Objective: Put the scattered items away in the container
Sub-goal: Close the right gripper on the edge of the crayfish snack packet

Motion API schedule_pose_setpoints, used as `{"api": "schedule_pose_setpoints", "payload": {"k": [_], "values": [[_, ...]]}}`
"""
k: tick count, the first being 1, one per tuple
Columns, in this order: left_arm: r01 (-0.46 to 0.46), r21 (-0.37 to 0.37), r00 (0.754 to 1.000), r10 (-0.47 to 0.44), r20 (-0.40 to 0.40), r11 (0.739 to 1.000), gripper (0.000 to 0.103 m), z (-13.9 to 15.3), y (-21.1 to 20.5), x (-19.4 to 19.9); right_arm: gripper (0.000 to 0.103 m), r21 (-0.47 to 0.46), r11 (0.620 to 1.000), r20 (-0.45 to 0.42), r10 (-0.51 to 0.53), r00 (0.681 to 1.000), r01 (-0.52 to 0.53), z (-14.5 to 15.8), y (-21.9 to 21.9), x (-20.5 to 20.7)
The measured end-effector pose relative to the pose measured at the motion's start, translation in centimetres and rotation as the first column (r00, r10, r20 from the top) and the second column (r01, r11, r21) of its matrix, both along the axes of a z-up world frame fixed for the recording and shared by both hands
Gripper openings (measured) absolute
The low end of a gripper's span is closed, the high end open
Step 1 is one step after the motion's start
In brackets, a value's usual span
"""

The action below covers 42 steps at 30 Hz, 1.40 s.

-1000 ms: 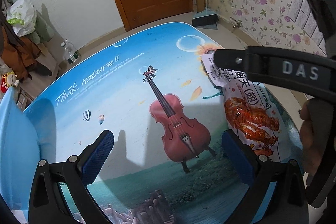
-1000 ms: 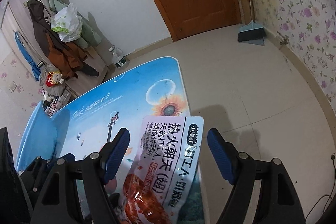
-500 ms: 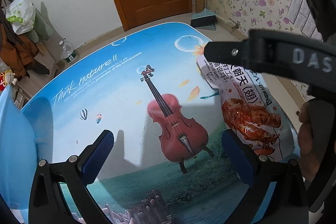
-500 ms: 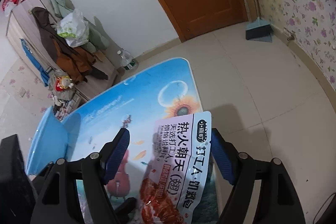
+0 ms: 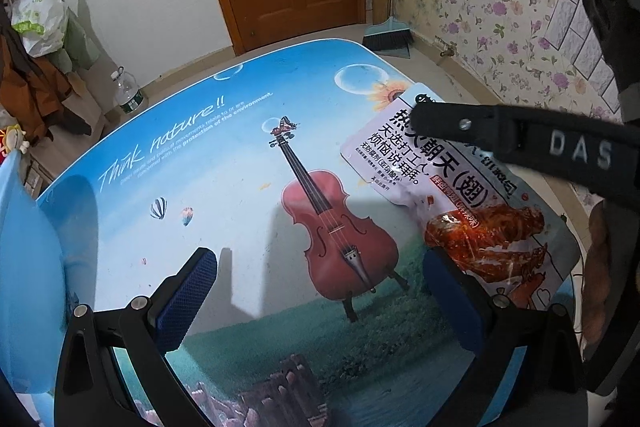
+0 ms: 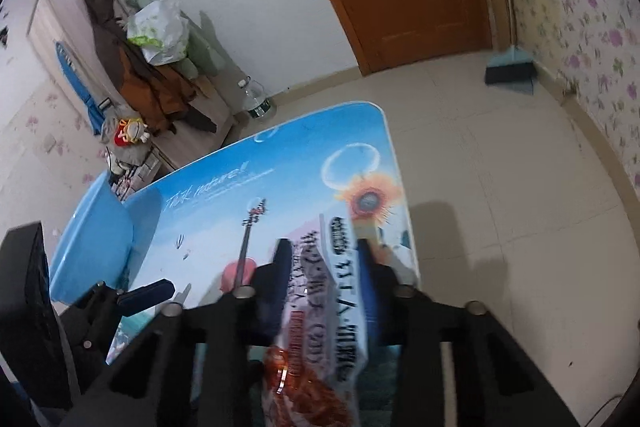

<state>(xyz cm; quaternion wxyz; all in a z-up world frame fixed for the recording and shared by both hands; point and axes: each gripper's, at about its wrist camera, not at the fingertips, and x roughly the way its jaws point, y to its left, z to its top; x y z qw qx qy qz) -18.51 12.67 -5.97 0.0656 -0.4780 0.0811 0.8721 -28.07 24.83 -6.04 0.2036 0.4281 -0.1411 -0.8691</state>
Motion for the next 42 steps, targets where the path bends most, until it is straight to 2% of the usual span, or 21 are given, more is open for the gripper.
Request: {"api": "schedule_pose_setpoints", "payload": {"k": [1, 3, 7, 9, 14, 16, 18, 23, 25, 27, 29, 30, 31, 40, 42], "values": [[-0.001, 0.002, 1.0, 0.001, 0.0, 1.0, 0.103, 0.0, 0.0, 0.0, 0.02, -0.025, 1.0, 0.017, -0.006, 1.0, 0.007, -0.2, 0.6, -0.1], [-0.003, 0.003, 1.0, 0.003, -0.001, 1.0, 0.103, 0.0, 0.0, 0.1, 0.015, -0.046, 0.999, 0.034, -0.009, 0.999, 0.011, -0.4, 1.2, -0.2], [-0.007, 0.007, 1.0, 0.007, -0.001, 1.0, 0.103, -0.1, -0.1, 0.1, 0.015, -0.124, 0.992, 0.06, 0.011, 0.998, -0.004, -0.3, 2.1, 0.0], [-0.01, 0.008, 1.0, 0.01, 0.0, 1.0, 0.103, -0.1, -0.1, 0.2, 0.016, -0.132, 0.991, 0.06, 0.027, 0.998, -0.019, 0.0, 2.1, 0.2], [-0.015, 0.008, 1.0, 0.015, -0.001, 1.0, 0.103, -0.1, -0.4, 0.2, 0.017, -0.098, 0.995, 0.056, 0.041, 0.998, -0.035, 0.4, 1.7, 0.5], [-0.018, 0.009, 1.0, 0.018, -0.001, 1.0, 0.103, -0.2, -0.3, 0.1, 0.025, -0.1, 0.994, 0.074, 0.046, 0.996, -0.039, 0.3, 1.7, 0.7], [-0.022, 0.01, 1.0, 0.022, -0.001, 1.0, 0.103, -0.3, -0.5, 0.2, 0.028, -0.101, 0.994, 0.086, 0.044, 0.995, -0.036, -0.1, 1.9, 0.8], [-0.024, 0.013, 1.0, 0.024, -0.005, 1.0, 0.103, -0.3, -0.7, 0.4, 0.03, -0.089, 0.996, 0.104, 0.041, 0.994, -0.032, -0.8, 1.9, 1.5], [-0.025, 0.012, 1.0, 0.026, -0.005, 1.0, 0.103, -0.3, -0.8, 0.4, 0.036, -0.094, 0.995, 0.113, 0.048, 0.993, -0.037, -1.1, 1.7, 1.6], [-0.026, 0.008, 1.0, 0.026, -0.005, 1.0, 0.103, -0.3, -0.8, 0.4, 0.036, -0.102, 0.994, 0.113, 0.048, 0.992, -0.036, -1.1, 1.8, 1.7], [-0.029, 0.006, 1.0, 0.029, -0.006, 1.0, 0.103, -0.3, -0.9, 0.5, 0.029, -0.089, 0.996, 0.103, 0.042, 0.994, -0.033, -1.0, 1.7, 1.8], [-0.031, 0.007, 1.0, 0.031, -0.006, 1.0, 0.103, -0.3, -1.0, 0.5, 0.018, -0.077, 0.996, 0.095, 0.04, 0.995, -0.033, -0.9, 1.6, 1.8], [-0.03, 0.009, 1.0, 0.03, -0.005, 1.0, 0.103, -0.3, -1.1, 0.5, 0.015, -0.06, 0.998, 0.087, 0.039, 0.995, -0.034, -0.8, 1.6, 1.9], [-0.02, 0.016, 1.0, 0.02, -0.007, 1.0, 0.103, -0.4, -1.8, 0.9, 0.009, -0.082, 0.995, 0.028, 0.062, 0.998, -0.06, 1.1, 0.9, 3.0], [-0.021, 0.026, 1.0, 0.021, -0.007, 0.999, 0.103, -0.4, -2.0, 1.0, 0.008, -0.04, 0.996, -0.007, 0.075, 0.997, -0.076, 2.0, 0.1, 3.6]]}}
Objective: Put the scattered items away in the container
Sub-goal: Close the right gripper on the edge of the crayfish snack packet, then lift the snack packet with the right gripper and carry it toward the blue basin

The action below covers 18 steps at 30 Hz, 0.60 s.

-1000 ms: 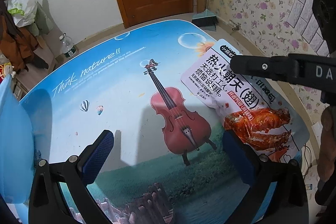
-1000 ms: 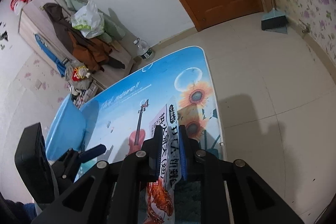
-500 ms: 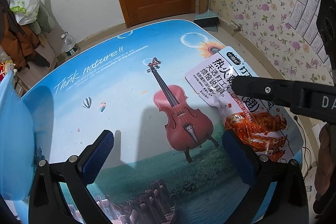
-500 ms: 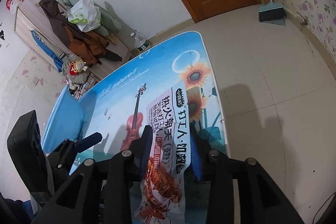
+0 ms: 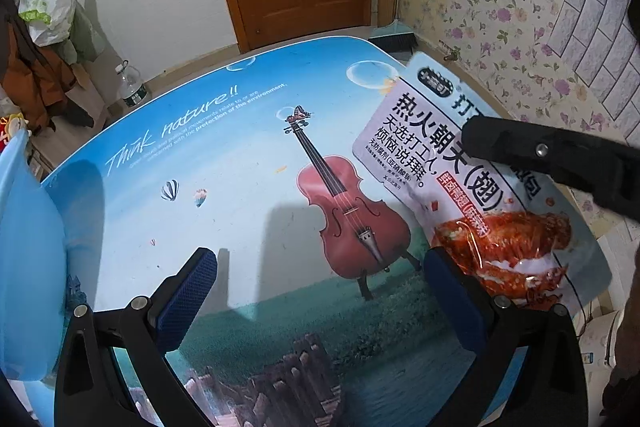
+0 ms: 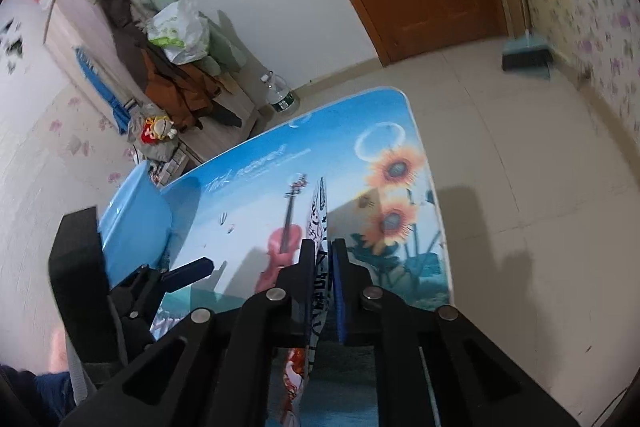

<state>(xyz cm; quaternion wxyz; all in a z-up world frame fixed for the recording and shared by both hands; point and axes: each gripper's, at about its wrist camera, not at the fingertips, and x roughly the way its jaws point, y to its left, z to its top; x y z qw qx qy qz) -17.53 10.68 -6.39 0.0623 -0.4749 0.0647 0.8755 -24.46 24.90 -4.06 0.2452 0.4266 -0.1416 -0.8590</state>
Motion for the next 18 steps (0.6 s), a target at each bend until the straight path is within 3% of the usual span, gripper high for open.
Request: {"api": "schedule_pose_setpoints", "payload": {"k": [6, 16, 18], "values": [[-0.018, 0.055, 0.999, 0.016, 0.027, 0.998, 0.103, -0.2, -1.0, 0.5, 0.008, 0.185, 0.98, -0.112, 0.099, 0.989, -0.077, 2.0, -4.2, 1.9], [-0.024, 0.059, 0.999, 0.023, 0.026, 0.998, 0.103, -0.2, -1.8, 1.3, 0.01, 0.281, 0.954, -0.135, 0.145, 0.98, -0.102, 1.9, -6.3, 3.3], [-0.024, 0.06, 0.999, 0.022, 0.025, 0.998, 0.103, -0.2, -1.9, 1.5, 0.011, 0.297, 0.948, -0.107, 0.152, 0.983, -0.114, 1.3, -6.4, 3.4]]}}
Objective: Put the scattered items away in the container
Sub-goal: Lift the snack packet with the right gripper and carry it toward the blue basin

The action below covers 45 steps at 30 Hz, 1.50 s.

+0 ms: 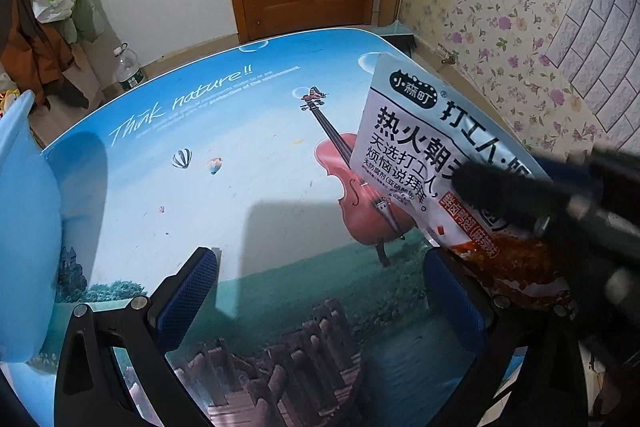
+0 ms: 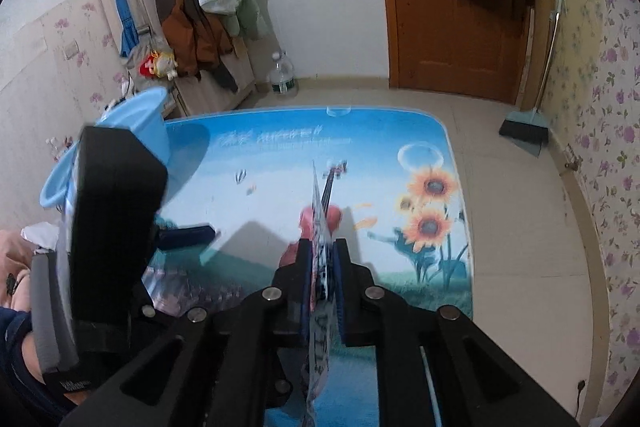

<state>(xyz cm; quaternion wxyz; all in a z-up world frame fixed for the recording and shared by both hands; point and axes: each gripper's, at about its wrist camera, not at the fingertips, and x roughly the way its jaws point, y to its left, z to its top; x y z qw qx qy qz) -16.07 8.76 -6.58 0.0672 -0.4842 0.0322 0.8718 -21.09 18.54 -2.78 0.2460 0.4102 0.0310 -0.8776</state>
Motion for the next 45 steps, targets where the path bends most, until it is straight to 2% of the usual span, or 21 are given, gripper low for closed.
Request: {"api": "schedule_pose_setpoints", "payload": {"k": [3, 5, 10, 15, 20, 24, 27, 28, 38, 45], "values": [[0.008, -0.006, 1.0, -0.008, -0.009, 1.0, 0.103, 0.1, 0.2, 0.0, 0.012, 0.022, 1.0, 0.023, 0.006, 1.0, -0.006, -1.2, -0.1, 0.6], [0.008, -0.001, 1.0, -0.008, -0.008, 1.0, 0.103, 0.2, 0.2, 0.1, 0.014, 0.0, 1.0, 0.036, -0.006, 0.999, 0.006, -1.5, 0.5, 0.8], [0.006, 0.0, 1.0, -0.006, -0.008, 1.0, 0.103, 0.2, 0.1, 0.3, 0.028, 0.029, 0.999, 0.013, -0.026, 1.0, 0.026, -1.1, 1.5, 1.6], [-0.002, 0.001, 1.0, 0.002, -0.007, 1.0, 0.103, 0.2, 0.2, 0.2, 0.028, -0.005, 1.0, 0.037, -0.015, 0.999, 0.015, -1.3, 2.3, 1.8], [-0.022, 0.003, 1.0, 0.022, -0.009, 1.0, 0.103, 0.2, -0.9, 0.6, 0.028, 0.0, 1.0, 0.046, -0.002, 0.999, 0.002, -2.0, 2.6, 2.4], [-0.04, 0.007, 0.999, 0.04, -0.004, 0.999, 0.103, 0.2, -1.4, 0.4, 0.028, 0.022, 0.999, 0.018, 0.032, 0.999, -0.032, -2.1, 2.2, 3.2], [-0.048, 0.026, 0.999, 0.048, 0.003, 0.999, 0.103, 0.3, -1.8, 0.3, 0.016, 0.06, 0.997, -0.013, 0.054, 0.998, -0.053, -2.3, 1.4, 3.7], [-0.052, 0.032, 0.999, 0.052, 0.004, 0.998, 0.103, 0.3, -2.0, 0.4, 0.015, 0.059, 0.997, -0.015, 0.06, 0.998, -0.059, -2.4, 1.4, 3.8], [-0.061, 0.042, 0.998, 0.06, 0.012, 0.997, 0.103, 0.2, -3.3, 2.5, 0.012, -0.026, 0.999, -0.017, 0.034, 0.999, -0.035, -2.2, 2.1, 4.5], [-0.011, 0.105, 1.0, 0.012, -0.003, 0.994, 0.103, 0.5, -3.5, 4.4, 0.012, -0.236, 0.971, 0.046, 0.035, 0.998, -0.023, -1.3, 3.4, 4.3]]}}
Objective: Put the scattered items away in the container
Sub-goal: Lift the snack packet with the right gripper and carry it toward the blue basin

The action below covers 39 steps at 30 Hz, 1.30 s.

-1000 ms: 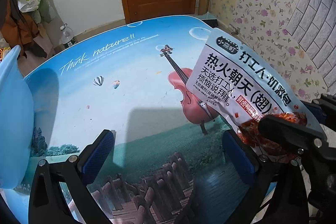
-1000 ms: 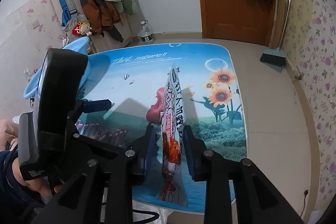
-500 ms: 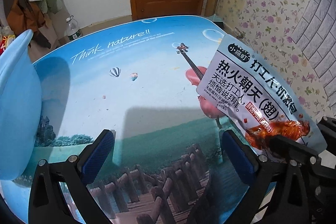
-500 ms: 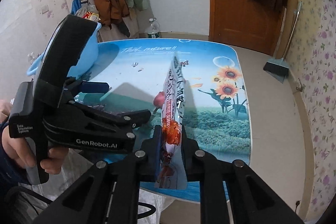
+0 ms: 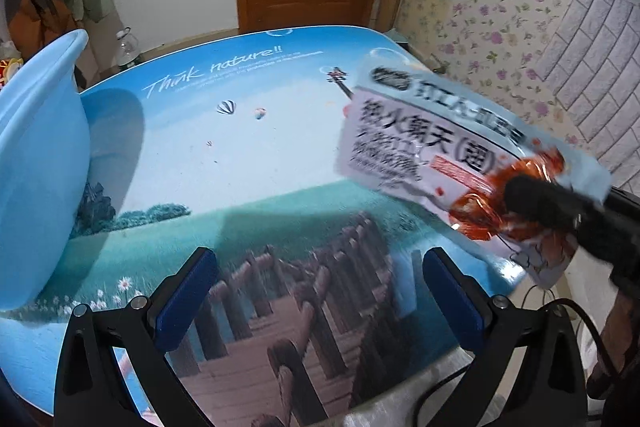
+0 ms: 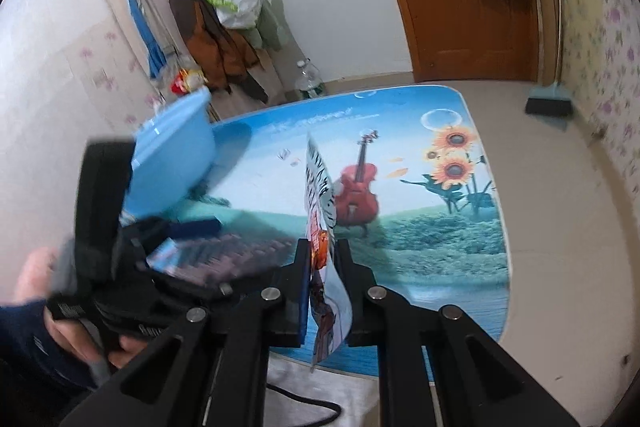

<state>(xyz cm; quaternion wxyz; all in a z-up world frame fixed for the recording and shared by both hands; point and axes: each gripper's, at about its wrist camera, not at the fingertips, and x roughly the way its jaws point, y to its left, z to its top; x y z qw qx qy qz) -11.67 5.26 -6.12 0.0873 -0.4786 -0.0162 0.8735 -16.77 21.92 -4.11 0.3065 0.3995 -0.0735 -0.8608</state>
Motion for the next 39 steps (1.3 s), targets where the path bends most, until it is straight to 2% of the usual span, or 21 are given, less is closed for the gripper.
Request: {"api": "schedule_pose_setpoints", "payload": {"k": [3, 5, 9, 13, 14, 16, 17, 19, 25, 39], "values": [[0.013, 0.021, 1.0, -0.013, -0.016, 1.0, 0.103, 0.3, 0.0, 0.4, 0.011, -0.125, 0.992, 0.063, -0.007, 0.998, 0.015, 0.2, 1.0, -0.3], [0.024, -0.006, 0.999, -0.024, -0.035, 1.0, 0.103, 0.5, 0.4, 0.7, 0.011, -0.202, 0.979, 0.103, -0.008, 0.995, 0.029, 0.2, 1.6, -0.7], [0.024, -0.166, 0.996, -0.038, -0.079, 0.986, 0.103, 0.6, 2.1, 0.9, 0.011, -0.287, 0.956, 0.16, -0.013, 0.987, 0.059, 0.3, 1.9, -1.0], [0.036, -0.268, 0.989, -0.073, -0.129, 0.963, 0.101, 0.7, 3.3, 1.1, 0.011, -0.305, 0.952, 0.164, 0.01, 0.986, 0.042, 0.9, 1.2, -0.7], [0.036, -0.289, 0.986, -0.081, -0.144, 0.957, 0.095, 0.8, 3.5, 1.1, 0.011, -0.302, 0.953, 0.161, 0.015, 0.987, 0.035, 1.1, 0.9, -0.6], [0.046, -0.323, 0.983, -0.1, -0.153, 0.945, 0.06, 0.8, 3.9, 1.0, 0.011, -0.298, 0.954, 0.159, 0.026, 0.987, 0.023, 1.4, 0.3, -0.5], [0.056, -0.328, 0.984, -0.107, -0.14, 0.943, 0.053, 0.6, 3.9, 0.8, 0.011, -0.295, 0.955, 0.158, 0.028, 0.987, 0.02, 1.5, 0.1, -0.4], [0.053, -0.327, 0.986, -0.102, -0.135, 0.944, 0.044, 0.5, 3.6, 0.6, 0.011, -0.295, 0.955, 0.154, 0.029, 0.988, 0.018, 1.6, -0.1, -0.3], [0.039, -0.373, 0.979, -0.111, -0.172, 0.927, 0.044, 0.4, 3.6, 1.0, 0.011, -0.299, 0.954, 0.161, 0.033, 0.986, 0.017, 1.5, -0.4, -0.1], [-0.021, -0.337, 0.978, -0.051, -0.203, 0.941, 0.043, 2.0, 1.2, 2.4, 0.011, -0.271, 0.962, 0.109, 0.051, 0.993, -0.02, 3.8, -2.2, 1.0]]}}
